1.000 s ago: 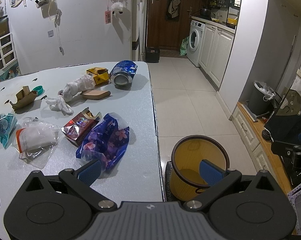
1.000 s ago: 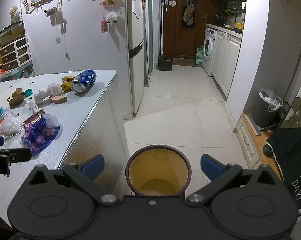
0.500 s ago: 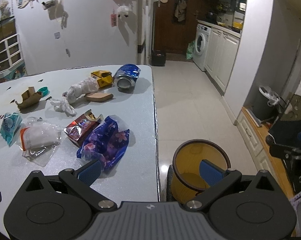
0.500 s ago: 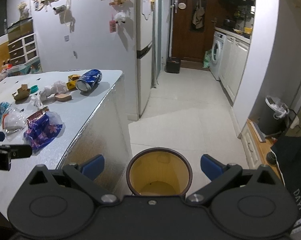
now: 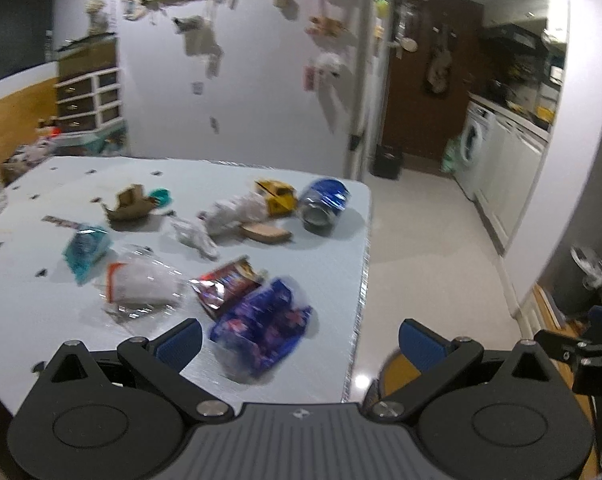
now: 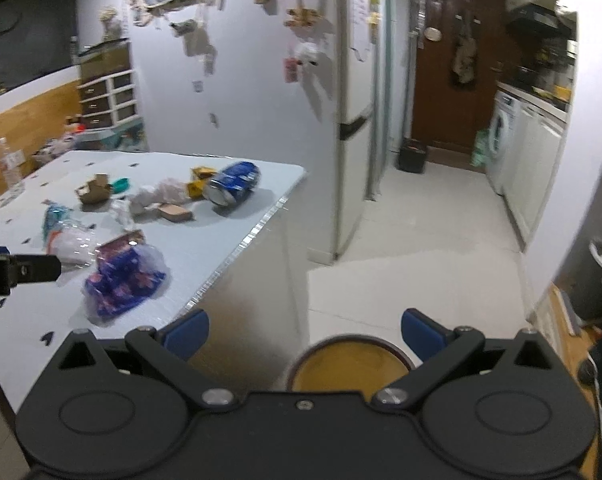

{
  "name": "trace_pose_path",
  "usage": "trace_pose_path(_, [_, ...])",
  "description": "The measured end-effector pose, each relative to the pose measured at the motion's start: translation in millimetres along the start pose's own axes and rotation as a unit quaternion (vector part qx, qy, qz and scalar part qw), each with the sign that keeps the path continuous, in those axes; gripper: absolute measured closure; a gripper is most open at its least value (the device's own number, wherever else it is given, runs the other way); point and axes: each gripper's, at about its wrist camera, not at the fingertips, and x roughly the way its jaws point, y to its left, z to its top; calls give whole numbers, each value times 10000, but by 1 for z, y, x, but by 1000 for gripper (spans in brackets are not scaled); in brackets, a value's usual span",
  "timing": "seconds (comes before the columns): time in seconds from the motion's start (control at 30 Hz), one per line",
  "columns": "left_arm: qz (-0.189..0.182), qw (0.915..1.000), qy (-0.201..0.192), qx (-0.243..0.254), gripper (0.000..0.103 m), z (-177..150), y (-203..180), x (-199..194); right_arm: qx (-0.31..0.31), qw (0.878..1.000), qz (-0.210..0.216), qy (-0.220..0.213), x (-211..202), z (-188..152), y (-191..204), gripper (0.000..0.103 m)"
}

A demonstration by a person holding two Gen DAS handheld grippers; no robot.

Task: Collect trash
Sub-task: 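Move both tools up and over the table toward the trash items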

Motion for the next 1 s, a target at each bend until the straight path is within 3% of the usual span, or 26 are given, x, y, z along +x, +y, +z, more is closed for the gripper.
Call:
trace_pose_path(0.27, [537, 9974, -263, -410, 0, 19, 35, -16, -155, 9975, 660, -196, 18, 30, 26, 0])
trace_pose_path(0.57, [1000, 9902, -610, -760, 0, 31, 98, -19, -118, 9948, 998, -169, 40, 60, 74, 0])
trace_pose_path(0.83, [721, 9930, -616, -710, 0, 51, 166, 12, -34, 9956, 929, -147, 58, 78, 123, 0])
trace_pose_path(1.0, [255, 9974, -353, -575, 0, 67, 209, 48, 65, 9960, 885, -39, 75, 88, 158, 0])
